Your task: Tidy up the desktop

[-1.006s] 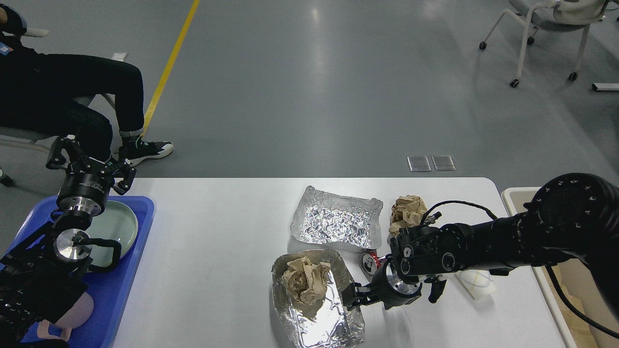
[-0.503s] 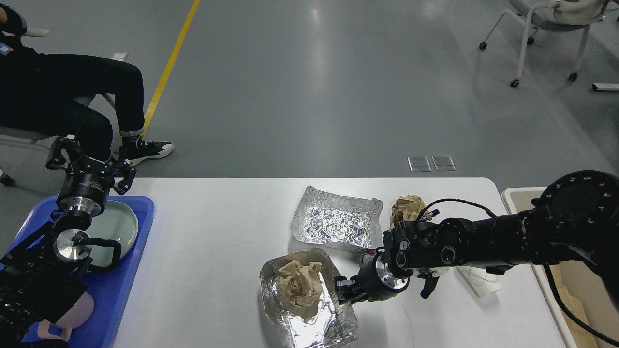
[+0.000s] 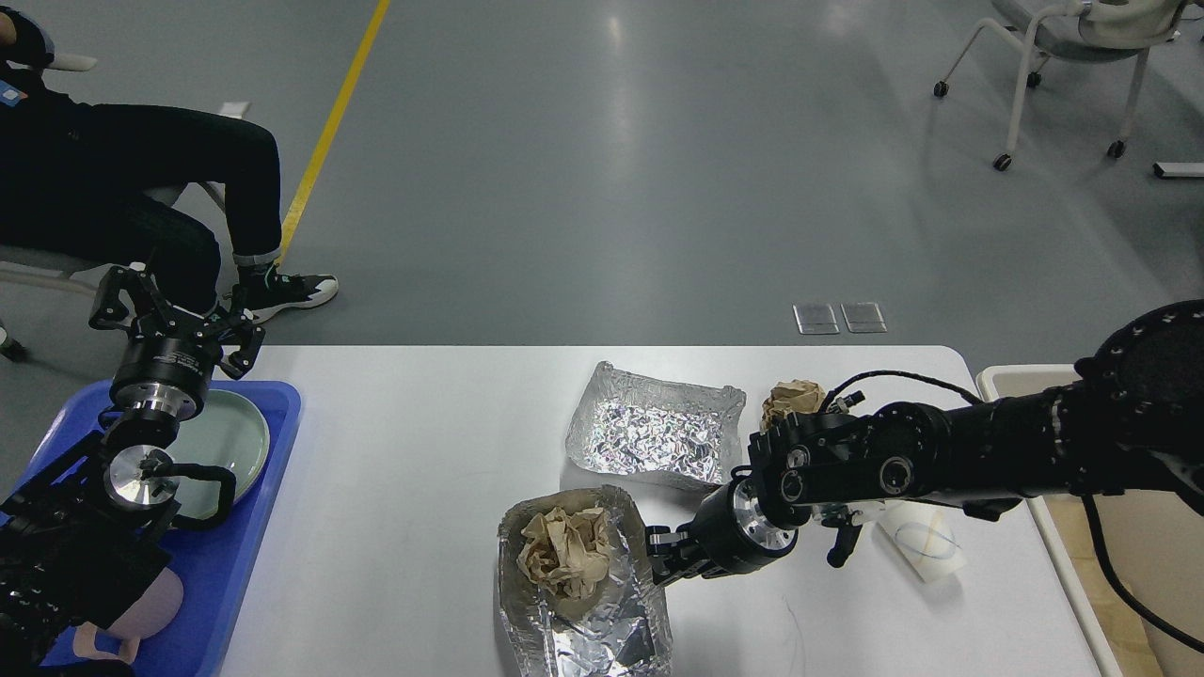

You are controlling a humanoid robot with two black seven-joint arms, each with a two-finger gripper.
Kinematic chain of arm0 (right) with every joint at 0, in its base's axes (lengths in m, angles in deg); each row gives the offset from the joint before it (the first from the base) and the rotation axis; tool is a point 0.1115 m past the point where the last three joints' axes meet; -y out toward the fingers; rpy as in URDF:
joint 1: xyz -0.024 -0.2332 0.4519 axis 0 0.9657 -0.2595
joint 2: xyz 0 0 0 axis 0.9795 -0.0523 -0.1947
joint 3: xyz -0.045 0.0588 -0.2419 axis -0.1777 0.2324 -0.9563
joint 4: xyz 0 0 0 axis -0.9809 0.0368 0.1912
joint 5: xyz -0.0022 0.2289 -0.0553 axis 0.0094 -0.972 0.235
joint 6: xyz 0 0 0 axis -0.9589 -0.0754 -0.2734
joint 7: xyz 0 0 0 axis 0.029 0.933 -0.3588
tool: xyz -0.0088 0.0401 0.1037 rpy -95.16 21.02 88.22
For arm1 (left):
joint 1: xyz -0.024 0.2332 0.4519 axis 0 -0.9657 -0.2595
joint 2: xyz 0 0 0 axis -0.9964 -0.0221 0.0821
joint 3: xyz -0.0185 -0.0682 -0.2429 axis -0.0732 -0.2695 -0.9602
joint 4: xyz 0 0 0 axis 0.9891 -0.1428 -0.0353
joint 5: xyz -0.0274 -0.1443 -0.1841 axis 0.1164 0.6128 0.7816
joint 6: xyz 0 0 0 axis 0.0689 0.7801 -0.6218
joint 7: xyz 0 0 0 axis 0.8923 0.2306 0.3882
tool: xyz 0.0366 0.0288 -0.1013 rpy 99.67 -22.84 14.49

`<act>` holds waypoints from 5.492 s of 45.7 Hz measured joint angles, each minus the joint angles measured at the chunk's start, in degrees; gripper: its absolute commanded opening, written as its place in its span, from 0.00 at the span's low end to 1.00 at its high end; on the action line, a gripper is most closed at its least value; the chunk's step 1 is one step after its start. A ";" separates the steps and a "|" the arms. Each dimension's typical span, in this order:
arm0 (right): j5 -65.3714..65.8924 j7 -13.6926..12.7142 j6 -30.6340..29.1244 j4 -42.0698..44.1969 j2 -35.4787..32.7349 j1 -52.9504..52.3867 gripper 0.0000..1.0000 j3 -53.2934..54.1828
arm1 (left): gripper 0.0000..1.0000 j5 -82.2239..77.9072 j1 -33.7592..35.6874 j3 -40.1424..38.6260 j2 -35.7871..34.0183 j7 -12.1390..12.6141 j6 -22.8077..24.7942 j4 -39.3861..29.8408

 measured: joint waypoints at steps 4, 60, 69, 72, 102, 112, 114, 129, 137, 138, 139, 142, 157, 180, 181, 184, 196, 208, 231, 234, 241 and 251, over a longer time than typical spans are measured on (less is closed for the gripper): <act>0.00 0.00 -0.31 -0.85 -1.29 -0.84 0.00 0.07 | 0.97 0.00 0.00 0.00 0.00 0.00 0.00 0.00; 0.01 2.26 -27.84 7.68 -35.18 -14.24 0.00 18.83 | 0.97 0.00 0.00 0.00 0.00 0.00 0.00 0.00; -0.23 2.06 -27.12 19.02 -35.68 -9.72 0.00 18.49 | 0.97 0.00 0.00 0.00 0.00 0.00 0.00 0.00; -0.43 2.06 -26.96 22.79 -35.96 -7.22 0.00 18.78 | 0.97 0.00 0.00 0.00 0.00 0.00 0.00 0.00; -0.97 1.82 -12.50 48.35 -38.90 21.44 0.00 18.13 | 0.97 0.00 0.00 0.00 0.01 0.02 0.00 0.00; -0.97 1.59 1.68 48.53 -37.32 28.08 1.00 17.83 | 0.97 0.00 0.00 0.00 0.01 0.02 0.00 -0.01; -1.04 1.59 3.96 48.32 -37.04 28.54 1.00 17.69 | 0.97 0.00 0.00 0.00 0.01 0.02 0.00 -0.01; -1.34 1.57 7.00 45.50 -32.04 24.65 1.00 8.24 | 0.97 0.00 0.00 0.00 0.01 0.02 0.00 -0.01; -1.14 1.65 7.56 35.13 -31.49 12.58 1.00 -1.99 | 0.97 0.00 0.00 0.00 -0.01 0.02 0.00 0.00; -1.14 1.66 7.63 33.34 -31.27 10.51 1.00 -3.72 | 0.96 0.00 0.00 0.00 -0.01 0.02 0.00 0.00; -1.14 1.66 7.67 31.85 -31.03 8.81 1.00 -5.10 | 0.97 0.00 0.00 0.00 -0.02 0.02 0.00 0.00; -1.16 1.72 7.68 26.78 -30.10 2.93 1.00 -9.30 | 0.97 0.00 0.00 0.00 -0.02 0.02 0.00 0.00; -0.60 2.01 5.50 -0.10 -28.64 -22.85 1.00 -18.80 | 0.96 0.00 0.00 0.00 0.00 0.02 0.00 0.00; 16.06 2.02 -5.52 -6.84 -27.56 -22.70 1.00 -19.36 | 0.97 0.00 0.00 0.00 0.00 0.02 0.00 0.01; 17.68 2.02 -5.46 -6.41 -27.25 -21.58 1.00 -19.36 | 0.97 0.00 0.00 0.00 0.00 0.02 0.00 0.01; 21.46 2.02 -5.25 -5.69 -26.08 -19.41 1.00 -19.34 | 0.97 0.00 0.00 0.00 0.00 0.02 0.00 0.01; 29.75 1.97 -4.19 -4.71 -20.84 -12.55 1.00 -19.01 | 0.97 0.00 0.00 0.00 0.00 0.02 0.00 0.01; 29.98 1.90 1.00 4.70 -15.43 -2.19 1.00 -19.11 | 0.96 0.00 0.00 0.00 0.00 0.02 0.00 0.01; 29.36 1.93 2.05 15.75 -12.38 7.57 0.25 -18.65 | 0.97 0.00 0.00 0.00 0.00 0.02 0.00 0.00; 29.36 1.93 2.00 15.76 -12.37 7.67 0.12 -19.06 | 0.97 0.00 0.00 0.00 0.00 0.02 0.00 0.00; 29.36 1.90 1.81 15.83 -12.29 7.72 0.00 -19.56 | 0.97 0.00 0.00 0.00 0.00 0.02 0.00 0.00; 29.27 1.84 1.80 15.66 -12.45 7.13 0.00 -18.65 | 0.97 0.00 0.00 0.00 0.00 0.02 0.00 0.00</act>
